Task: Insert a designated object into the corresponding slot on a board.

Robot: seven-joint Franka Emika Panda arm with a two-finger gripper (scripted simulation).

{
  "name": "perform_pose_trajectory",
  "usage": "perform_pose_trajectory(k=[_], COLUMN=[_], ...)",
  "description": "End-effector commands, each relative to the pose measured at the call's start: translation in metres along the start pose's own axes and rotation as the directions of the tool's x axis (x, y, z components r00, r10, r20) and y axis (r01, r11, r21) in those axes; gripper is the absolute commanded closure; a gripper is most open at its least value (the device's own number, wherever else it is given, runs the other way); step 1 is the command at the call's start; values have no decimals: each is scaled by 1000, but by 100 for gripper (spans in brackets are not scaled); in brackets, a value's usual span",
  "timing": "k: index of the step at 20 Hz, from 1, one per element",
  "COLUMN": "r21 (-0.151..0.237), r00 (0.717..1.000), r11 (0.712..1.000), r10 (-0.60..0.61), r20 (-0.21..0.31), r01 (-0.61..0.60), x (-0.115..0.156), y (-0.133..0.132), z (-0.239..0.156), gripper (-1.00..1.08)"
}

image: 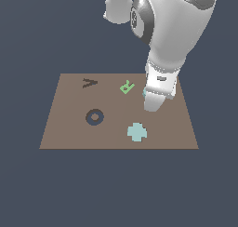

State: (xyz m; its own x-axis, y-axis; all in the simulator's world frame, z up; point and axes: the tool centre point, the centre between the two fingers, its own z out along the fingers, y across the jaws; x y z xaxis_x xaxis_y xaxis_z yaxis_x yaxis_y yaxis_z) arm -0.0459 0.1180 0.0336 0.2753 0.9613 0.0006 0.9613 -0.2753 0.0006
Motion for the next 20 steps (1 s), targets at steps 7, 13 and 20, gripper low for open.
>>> perform_pose_trajectory(k=[7,13,20], r21=[-1,-1,-1], r00=[957,881,755], r11=[957,881,755], r10=[-292,-473,-656], r20=[0,0,0], r01=[292,473,656], x=[-40,-67,-96], y=[-5,-2,8], z=[-1,-2,-3], gripper=[108,108,108])
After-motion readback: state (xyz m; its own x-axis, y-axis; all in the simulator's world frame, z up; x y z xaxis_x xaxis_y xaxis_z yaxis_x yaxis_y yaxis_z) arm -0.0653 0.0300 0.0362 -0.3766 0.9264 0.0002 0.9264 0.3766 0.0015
